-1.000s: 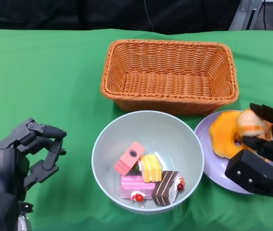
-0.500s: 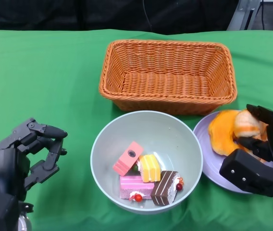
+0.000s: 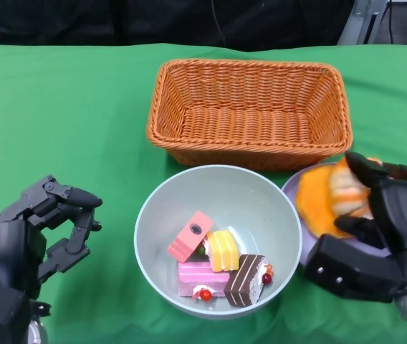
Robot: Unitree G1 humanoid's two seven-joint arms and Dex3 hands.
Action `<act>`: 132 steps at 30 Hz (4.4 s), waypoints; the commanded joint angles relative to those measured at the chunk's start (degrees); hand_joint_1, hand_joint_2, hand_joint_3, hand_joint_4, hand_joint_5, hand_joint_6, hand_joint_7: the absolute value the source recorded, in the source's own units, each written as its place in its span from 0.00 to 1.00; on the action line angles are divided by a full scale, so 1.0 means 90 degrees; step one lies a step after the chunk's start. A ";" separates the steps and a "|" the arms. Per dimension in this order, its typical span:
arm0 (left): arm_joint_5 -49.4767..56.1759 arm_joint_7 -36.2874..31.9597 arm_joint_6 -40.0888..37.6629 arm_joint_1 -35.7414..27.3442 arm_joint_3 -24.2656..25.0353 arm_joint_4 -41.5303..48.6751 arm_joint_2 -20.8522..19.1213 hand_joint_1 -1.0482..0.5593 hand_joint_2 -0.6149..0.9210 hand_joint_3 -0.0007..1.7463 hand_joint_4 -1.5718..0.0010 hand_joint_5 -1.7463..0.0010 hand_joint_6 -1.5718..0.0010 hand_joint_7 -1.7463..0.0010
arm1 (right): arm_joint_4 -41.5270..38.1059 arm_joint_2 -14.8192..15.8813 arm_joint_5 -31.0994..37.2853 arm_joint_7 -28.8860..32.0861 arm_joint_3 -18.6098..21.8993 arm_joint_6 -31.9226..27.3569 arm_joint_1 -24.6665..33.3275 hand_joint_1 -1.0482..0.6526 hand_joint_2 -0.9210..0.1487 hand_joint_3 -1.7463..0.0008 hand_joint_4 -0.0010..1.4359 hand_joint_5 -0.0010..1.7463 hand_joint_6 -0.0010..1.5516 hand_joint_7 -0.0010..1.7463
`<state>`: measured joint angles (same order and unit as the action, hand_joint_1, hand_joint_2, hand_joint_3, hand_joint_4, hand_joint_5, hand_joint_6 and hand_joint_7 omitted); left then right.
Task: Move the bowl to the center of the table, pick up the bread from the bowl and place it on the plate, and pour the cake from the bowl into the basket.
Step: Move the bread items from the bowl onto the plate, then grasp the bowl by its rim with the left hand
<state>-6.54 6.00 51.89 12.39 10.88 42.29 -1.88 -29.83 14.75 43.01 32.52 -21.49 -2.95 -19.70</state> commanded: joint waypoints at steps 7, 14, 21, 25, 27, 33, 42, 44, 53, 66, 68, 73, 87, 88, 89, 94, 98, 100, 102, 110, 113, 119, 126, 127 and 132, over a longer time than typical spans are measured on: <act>-0.0065 0.0091 0.0091 -0.0008 0.0029 0.0052 -0.0118 0.61 0.85 0.44 0.49 0.16 0.45 0.39 | 0.1487 0.0149 0.0098 -0.1039 0.0083 -0.0488 0.0623 0.19 0.00 0.92 0.16 0.00 0.22 0.00; -0.0038 0.0056 0.0121 0.0028 0.0046 0.0119 -0.0139 0.60 0.85 0.42 0.48 0.16 0.44 0.39 | 0.1827 0.0160 0.0180 -0.1372 0.0127 -0.0749 0.0773 0.18 0.00 0.90 0.09 0.00 0.14 0.00; -0.0134 0.0133 0.0073 0.0062 0.0052 0.0139 -0.0154 0.61 0.84 0.45 0.48 0.16 0.44 0.38 | 0.2107 0.0192 0.0162 -0.1571 0.0212 -0.0806 0.0900 0.20 0.00 0.91 0.06 0.00 0.12 0.01; -0.0128 0.0147 0.0067 0.0047 0.0052 0.0106 -0.0165 0.61 0.84 0.46 0.48 0.16 0.44 0.38 | 0.2323 0.0195 0.0120 -0.1636 0.0272 -0.0778 0.1018 0.21 0.00 0.92 0.06 0.00 0.13 0.01; -0.0120 0.0141 0.0091 0.0045 0.0058 0.0112 -0.0165 0.60 0.83 0.46 0.48 0.16 0.45 0.38 | 0.2513 0.0170 0.0078 -0.1584 0.0343 -0.0710 0.1121 0.21 0.00 0.92 0.06 0.00 0.12 0.00; -0.0141 0.0148 0.0042 0.0033 0.0059 0.0063 -0.0153 0.60 0.84 0.45 0.48 0.15 0.45 0.38 | 0.3420 0.0140 -0.0067 -0.1494 0.0600 -0.0444 0.1591 0.21 0.00 0.91 0.08 0.02 0.13 0.01; -0.0122 0.0184 0.0110 0.0194 0.0134 0.0328 -0.0258 0.60 0.83 0.46 0.49 0.16 0.45 0.38 | 0.5063 -0.0144 -0.1004 -0.1478 0.1304 0.0521 0.2665 0.21 0.00 0.90 0.21 0.06 0.22 0.03; -0.0140 0.0185 0.0050 0.0205 0.0146 0.0344 -0.0269 0.59 0.83 0.46 0.49 0.16 0.45 0.38 | 0.5271 -0.0318 -0.1518 -0.1515 0.1477 0.0852 0.2895 0.25 0.00 0.94 0.27 0.07 0.27 0.03; -0.0148 0.0776 0.0894 0.0470 0.0115 0.0840 -0.0571 0.59 0.93 0.27 0.48 0.20 0.45 0.43 | 0.5310 -0.1307 -0.5495 -0.2664 0.2118 0.2608 0.3314 0.52 0.00 0.92 0.63 0.20 0.58 0.11; 0.0080 0.1060 0.1538 0.0613 -0.0179 0.0973 -0.0790 0.56 0.84 0.32 0.45 0.45 0.31 0.80 | 0.4940 -0.1311 -0.7136 -0.4501 0.2704 0.2501 0.3434 0.55 0.05 0.72 0.61 0.81 0.55 0.57; -0.0113 0.1496 0.1636 0.0615 -0.0355 0.0933 -0.0884 0.52 0.81 0.34 0.49 0.48 0.36 0.85 | 0.4886 -0.1377 -0.6967 -0.4523 0.2666 0.2517 0.3469 0.55 0.07 0.70 0.59 0.86 0.53 0.62; 0.0954 0.1785 0.2268 0.0584 -0.0736 0.0682 -0.1634 0.44 0.91 0.14 0.61 0.89 0.60 0.99 | 0.4681 -0.1555 -0.6724 -0.4555 0.2635 0.2618 0.3403 0.58 0.14 0.59 0.58 0.86 0.51 0.61; 0.3839 0.0816 0.4079 0.1176 -0.0241 0.0146 -0.2333 0.27 0.92 0.01 0.74 0.99 0.78 1.00 | 0.4307 -0.2068 -0.6366 -0.4318 0.2738 0.2845 0.3172 0.55 0.17 0.55 0.57 0.89 0.50 0.64; 0.4001 0.0725 0.4174 0.1205 -0.0135 0.0163 -0.2287 0.28 0.91 0.00 0.74 0.99 0.76 0.99 | 0.4318 -0.2093 -0.6391 -0.4314 0.2740 0.2811 0.3171 0.54 0.18 0.55 0.57 0.89 0.50 0.64; 0.4151 0.0626 0.4308 0.1235 0.0011 0.0202 -0.2207 0.29 0.91 0.00 0.73 0.98 0.75 0.99 | 0.4306 -0.2117 -0.6410 -0.4321 0.2744 0.2815 0.3162 0.54 0.18 0.55 0.57 0.88 0.50 0.64; 0.4697 -0.0557 0.4513 0.1228 0.0067 0.0196 -0.1871 0.41 0.90 0.00 0.61 0.93 0.61 0.95 | 0.4331 -0.2218 -0.6439 -0.4299 0.2745 0.2791 0.3170 0.54 0.19 0.55 0.57 0.88 0.50 0.63; 0.5488 -0.1510 0.4513 0.1364 -0.0390 0.0234 -0.2132 0.47 0.89 0.00 0.48 0.86 0.47 0.93 | 0.4360 -0.2287 -0.6441 -0.4278 0.2735 0.2754 0.3197 0.54 0.19 0.56 0.58 0.87 0.51 0.62; 0.5927 -0.1925 0.4513 0.1483 -0.0665 0.0284 -0.2365 0.47 0.89 0.00 0.47 0.85 0.44 0.93 | 0.4355 -0.2301 -0.6348 -0.4243 0.2731 0.2778 0.3210 0.54 0.19 0.56 0.58 0.86 0.51 0.61; 0.6368 -0.2382 0.4513 0.1590 -0.0899 0.0312 -0.2550 0.47 0.89 0.00 0.46 0.85 0.41 0.94 | 0.4377 -0.2335 -0.6322 -0.4210 0.2710 0.2771 0.3229 0.54 0.19 0.57 0.59 0.86 0.51 0.61; 0.7934 -0.4052 0.4496 0.1874 -0.1468 0.0417 -0.2954 0.45 0.88 0.00 0.46 0.89 0.38 0.97 | 0.4329 -0.2532 -0.5950 -0.3934 0.2645 0.2901 0.3253 0.55 0.20 0.55 0.60 0.86 0.52 0.61; 0.8453 -0.4639 0.4318 0.2004 -0.1883 0.0361 -0.3174 0.44 0.89 0.01 0.46 0.90 0.36 0.98 | 0.4368 -0.2541 -0.6062 -0.4000 0.2605 0.2824 0.3269 0.55 0.20 0.54 0.59 0.87 0.52 0.61; 0.9518 -0.6372 0.3374 0.2315 -0.3202 0.0053 -0.3731 0.43 0.90 0.00 0.44 0.91 0.36 0.99 | 0.4214 -0.2698 -0.5773 -0.3790 0.2548 0.3062 0.3206 0.55 0.27 0.48 0.61 0.87 0.53 0.62; 0.9899 -0.7658 0.2338 0.2566 -0.4631 -0.0146 -0.4136 0.42 0.88 0.00 0.40 0.94 0.35 0.99 | 0.4144 -0.2785 -0.5600 -0.3654 0.2520 0.3182 0.3230 0.54 0.28 0.48 0.61 0.87 0.54 0.62; 0.9884 -0.7737 0.2235 0.2576 -0.4781 -0.0170 -0.4168 0.42 0.89 0.00 0.39 0.94 0.35 0.99 | 0.4187 -0.2809 -0.5562 -0.3607 0.2506 0.3151 0.3258 0.54 0.28 0.48 0.62 0.87 0.54 0.62; 0.9620 -0.7685 0.1917 0.2519 -0.5233 -0.0353 -0.4265 0.41 0.89 0.00 0.38 0.96 0.35 1.00 | 0.4244 -0.2827 -0.5504 -0.3573 0.2459 0.3151 0.3314 0.54 0.27 0.49 0.61 0.87 0.54 0.62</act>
<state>80.86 -62.85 69.66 35.07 -35.48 39.73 -38.44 7.79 -10.69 -6.55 0.00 0.83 24.77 9.60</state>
